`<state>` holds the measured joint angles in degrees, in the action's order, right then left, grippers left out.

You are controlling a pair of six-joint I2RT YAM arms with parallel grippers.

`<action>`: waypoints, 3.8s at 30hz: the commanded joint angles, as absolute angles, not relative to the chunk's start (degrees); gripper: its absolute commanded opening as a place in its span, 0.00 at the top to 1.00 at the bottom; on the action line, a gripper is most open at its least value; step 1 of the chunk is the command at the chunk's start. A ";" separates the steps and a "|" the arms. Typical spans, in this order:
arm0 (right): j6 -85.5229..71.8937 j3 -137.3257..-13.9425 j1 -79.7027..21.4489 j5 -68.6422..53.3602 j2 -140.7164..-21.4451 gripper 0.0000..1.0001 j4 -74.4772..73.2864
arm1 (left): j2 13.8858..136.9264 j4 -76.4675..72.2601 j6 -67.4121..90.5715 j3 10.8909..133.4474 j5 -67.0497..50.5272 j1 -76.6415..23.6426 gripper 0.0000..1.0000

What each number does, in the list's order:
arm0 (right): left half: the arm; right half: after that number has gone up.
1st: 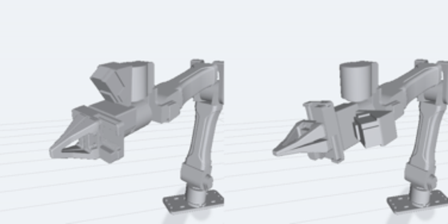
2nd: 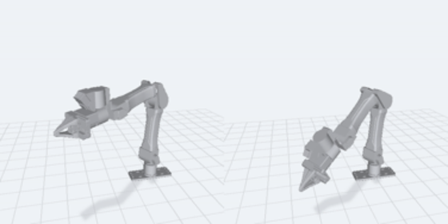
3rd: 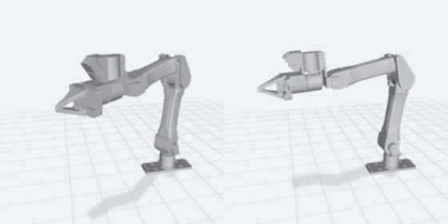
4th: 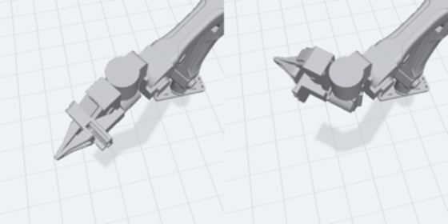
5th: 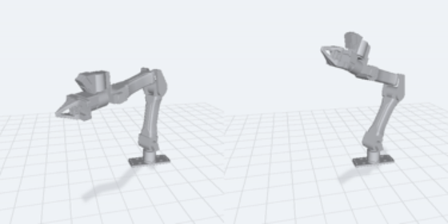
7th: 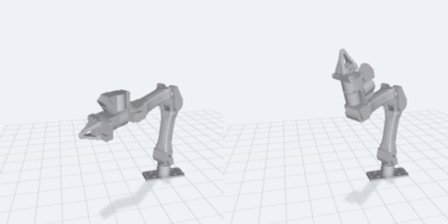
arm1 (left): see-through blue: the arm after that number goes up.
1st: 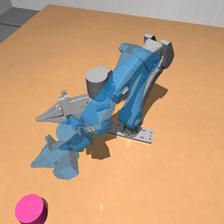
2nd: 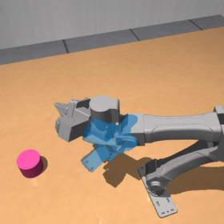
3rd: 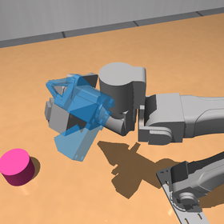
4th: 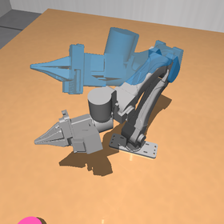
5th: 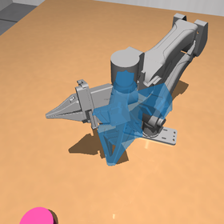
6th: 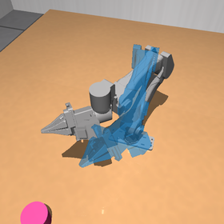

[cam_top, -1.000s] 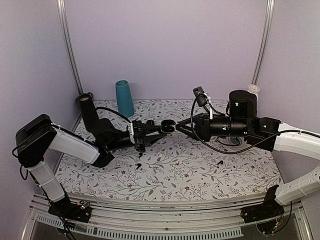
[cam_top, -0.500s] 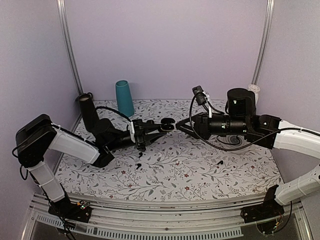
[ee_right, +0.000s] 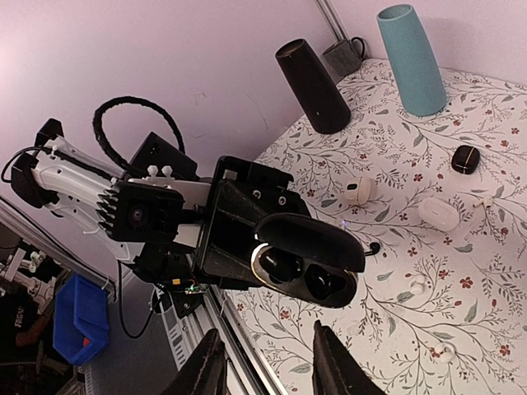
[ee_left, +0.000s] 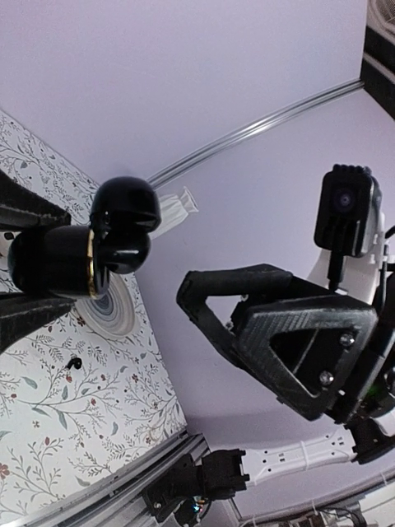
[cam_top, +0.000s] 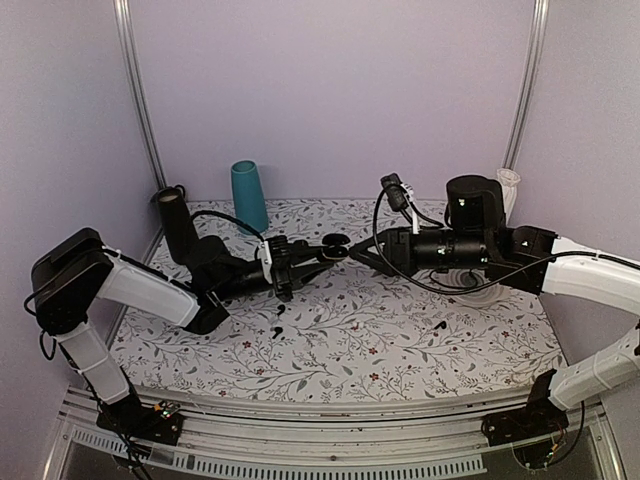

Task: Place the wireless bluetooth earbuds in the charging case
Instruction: Pick up the right earbud from the left side groove of the charging case.

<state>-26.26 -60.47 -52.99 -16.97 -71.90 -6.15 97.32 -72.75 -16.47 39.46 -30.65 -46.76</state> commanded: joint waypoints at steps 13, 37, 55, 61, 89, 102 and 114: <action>-28.49 -61.98 -53.27 -14.79 -73.65 0.66 -6.02 | 96.85 -72.16 -16.50 41.13 -29.28 -47.31 1.00; -24.87 -63.52 -53.31 -15.03 -75.68 0.66 -5.11 | 97.28 -71.33 -16.00 41.74 -29.27 -47.41 1.00; -25.70 -65.03 -53.42 -16.18 -77.61 0.67 -3.46 | 98.28 -70.22 -15.80 42.89 -28.41 -47.91 1.00; -25.72 -65.56 -53.40 -14.50 -77.94 0.67 -3.13 | 98.46 -70.09 -15.62 42.80 -27.25 -48.07 1.00; -28.80 -67.88 -53.49 -13.61 -83.50 0.73 -2.34 | 98.35 -67.50 -17.32 43.07 -18.77 -49.27 1.00; -29.44 -68.11 -53.53 -12.85 -84.65 0.82 -2.40 | 98.30 -67.46 -17.18 43.07 -18.73 -49.42 1.00; -30.40 -67.75 -53.53 -11.67 -85.32 0.92 -2.69 | 99.13 -67.24 -15.07 43.29 -17.52 -49.40 1.00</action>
<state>-29.65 -66.46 -52.71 -10.52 -83.77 -3.01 98.02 -66.11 -15.90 41.76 -16.84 -48.34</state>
